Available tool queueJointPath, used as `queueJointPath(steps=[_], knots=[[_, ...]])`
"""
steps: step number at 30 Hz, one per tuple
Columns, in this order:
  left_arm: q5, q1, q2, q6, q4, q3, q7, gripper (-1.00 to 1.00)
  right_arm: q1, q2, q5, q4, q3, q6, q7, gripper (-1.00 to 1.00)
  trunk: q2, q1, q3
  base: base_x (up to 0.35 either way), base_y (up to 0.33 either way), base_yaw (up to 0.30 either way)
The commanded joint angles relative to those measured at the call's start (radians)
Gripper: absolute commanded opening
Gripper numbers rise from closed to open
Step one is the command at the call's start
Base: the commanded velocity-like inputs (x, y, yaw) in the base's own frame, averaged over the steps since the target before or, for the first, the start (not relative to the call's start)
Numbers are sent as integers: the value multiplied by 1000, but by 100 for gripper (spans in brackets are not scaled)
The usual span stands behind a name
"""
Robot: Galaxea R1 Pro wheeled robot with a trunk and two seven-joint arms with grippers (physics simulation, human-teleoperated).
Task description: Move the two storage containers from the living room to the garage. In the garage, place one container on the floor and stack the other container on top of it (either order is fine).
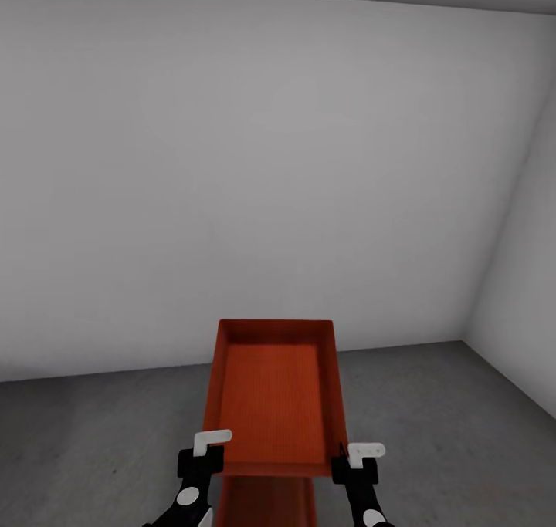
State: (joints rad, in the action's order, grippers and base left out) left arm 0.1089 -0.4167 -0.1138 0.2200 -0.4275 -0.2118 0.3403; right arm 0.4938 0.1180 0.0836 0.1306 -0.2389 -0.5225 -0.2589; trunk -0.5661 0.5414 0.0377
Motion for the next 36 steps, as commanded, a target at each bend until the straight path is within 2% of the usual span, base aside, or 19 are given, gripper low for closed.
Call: queueJointPath(steps=[1,13,22,36], knots=[[28,-1,1,6,4,0,11,-100,2,0,18,29,29,-39,0,-100,-2,1,2,120,198,0],[28,-1,2,9,4,0,11,-100,2,0,18,29,29,-39,0,-100,-2,1,2,60,91,0],[28,-1,2,9,4,0,11,-100,2,0,18,29,29,-39,0,-100,-2,1,2,124,229,0],[28,-1,2,10,4,1,11,-100,2,0,19,29,30,-37,0,-100,-2,1,2,11,17,0]])
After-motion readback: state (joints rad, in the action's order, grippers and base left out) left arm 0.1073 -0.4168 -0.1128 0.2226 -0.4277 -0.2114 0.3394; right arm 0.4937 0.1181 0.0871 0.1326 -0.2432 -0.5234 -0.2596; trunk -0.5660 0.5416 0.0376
